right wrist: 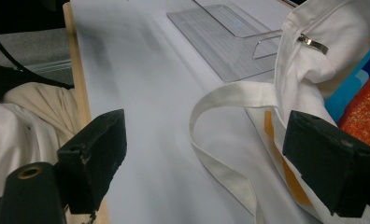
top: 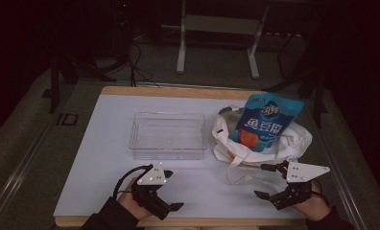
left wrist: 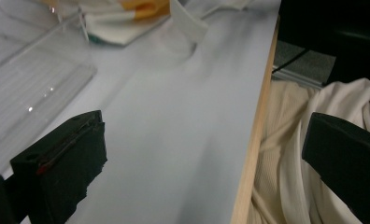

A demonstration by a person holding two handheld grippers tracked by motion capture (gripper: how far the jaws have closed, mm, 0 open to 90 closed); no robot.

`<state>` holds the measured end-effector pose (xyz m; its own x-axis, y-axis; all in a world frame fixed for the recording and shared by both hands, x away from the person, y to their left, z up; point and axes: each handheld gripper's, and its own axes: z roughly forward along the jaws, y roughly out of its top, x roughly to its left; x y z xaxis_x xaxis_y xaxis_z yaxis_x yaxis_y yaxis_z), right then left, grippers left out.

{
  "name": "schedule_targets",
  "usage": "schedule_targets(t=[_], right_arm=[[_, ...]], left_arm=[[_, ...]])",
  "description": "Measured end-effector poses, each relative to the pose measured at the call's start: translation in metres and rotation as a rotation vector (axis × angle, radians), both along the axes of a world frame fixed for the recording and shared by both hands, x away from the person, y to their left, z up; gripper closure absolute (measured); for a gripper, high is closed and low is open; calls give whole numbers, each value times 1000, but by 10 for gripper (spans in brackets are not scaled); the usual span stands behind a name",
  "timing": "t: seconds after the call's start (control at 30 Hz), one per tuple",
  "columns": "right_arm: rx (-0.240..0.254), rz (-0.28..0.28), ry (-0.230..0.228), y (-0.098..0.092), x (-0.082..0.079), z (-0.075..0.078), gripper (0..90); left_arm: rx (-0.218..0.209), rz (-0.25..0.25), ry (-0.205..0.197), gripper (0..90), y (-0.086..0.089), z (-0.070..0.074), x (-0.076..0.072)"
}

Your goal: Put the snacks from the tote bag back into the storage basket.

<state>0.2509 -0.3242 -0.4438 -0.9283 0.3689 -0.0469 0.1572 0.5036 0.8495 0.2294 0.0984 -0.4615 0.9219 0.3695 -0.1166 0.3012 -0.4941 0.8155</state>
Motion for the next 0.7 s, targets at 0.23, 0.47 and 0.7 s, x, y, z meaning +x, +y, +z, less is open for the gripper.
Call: schedule_targets(t=[0.23, 0.47, 0.7], right_arm=[[17, 12, -3, -2, 6, 6, 138], [34, 6, -20, -7, 14, 17, 134], [53, -25, -6, -14, 26, 22, 120]], left_arm=[[-29, -34, -16, 2, -15, 8, 14], [-62, -44, -15, 2, -24, 17, 29], [-80, -49, -23, 2, -29, 26, 42]])
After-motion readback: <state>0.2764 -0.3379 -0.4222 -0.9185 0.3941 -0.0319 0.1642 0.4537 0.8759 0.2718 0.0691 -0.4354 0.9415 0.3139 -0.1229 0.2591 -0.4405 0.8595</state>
